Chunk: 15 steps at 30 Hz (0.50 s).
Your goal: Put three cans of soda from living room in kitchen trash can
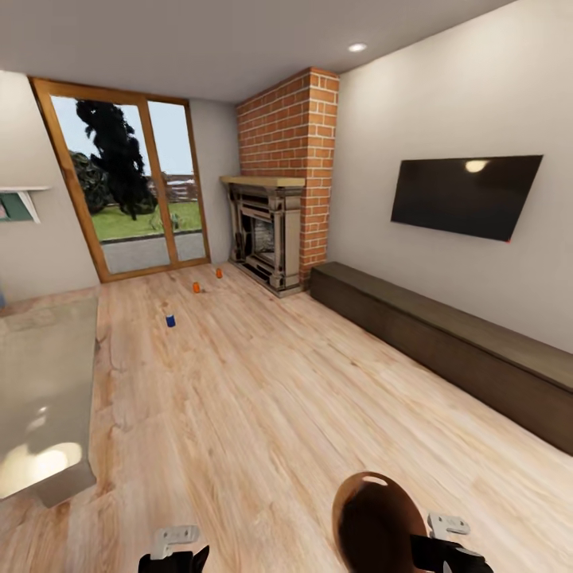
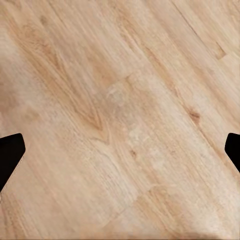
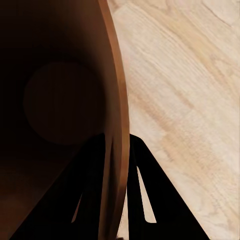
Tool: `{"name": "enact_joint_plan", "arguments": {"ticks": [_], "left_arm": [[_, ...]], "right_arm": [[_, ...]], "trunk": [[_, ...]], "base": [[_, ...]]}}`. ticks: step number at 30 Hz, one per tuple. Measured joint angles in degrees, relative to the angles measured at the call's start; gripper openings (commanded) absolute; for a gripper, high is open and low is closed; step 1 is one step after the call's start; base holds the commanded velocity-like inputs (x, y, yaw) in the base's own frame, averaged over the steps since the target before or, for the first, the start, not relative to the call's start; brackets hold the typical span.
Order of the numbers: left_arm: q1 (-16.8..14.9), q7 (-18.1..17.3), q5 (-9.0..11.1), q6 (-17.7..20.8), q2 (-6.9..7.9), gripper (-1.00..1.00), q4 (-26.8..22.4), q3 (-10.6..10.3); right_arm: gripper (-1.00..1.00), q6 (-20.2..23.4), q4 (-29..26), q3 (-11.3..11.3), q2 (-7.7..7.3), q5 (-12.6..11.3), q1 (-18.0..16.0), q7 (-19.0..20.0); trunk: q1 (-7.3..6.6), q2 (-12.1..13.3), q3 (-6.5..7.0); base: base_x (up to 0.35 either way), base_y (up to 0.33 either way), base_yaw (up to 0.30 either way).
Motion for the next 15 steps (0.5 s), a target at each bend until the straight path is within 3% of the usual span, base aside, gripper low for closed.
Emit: {"name": "enact_joint_plan", "arguments": {"ticks": [15], "left_arm": [[0.0,0.0,0.1,-0.3,0.0,1.0,0.9,-0.1]], "right_arm": [[-1.0,0.0,0.0,0.0,0.0,0.0,0.0,0.0]], "trunk": [[0.0,0.0,-0.22]], "base": [[0.343,-0.001,0.041]]}}
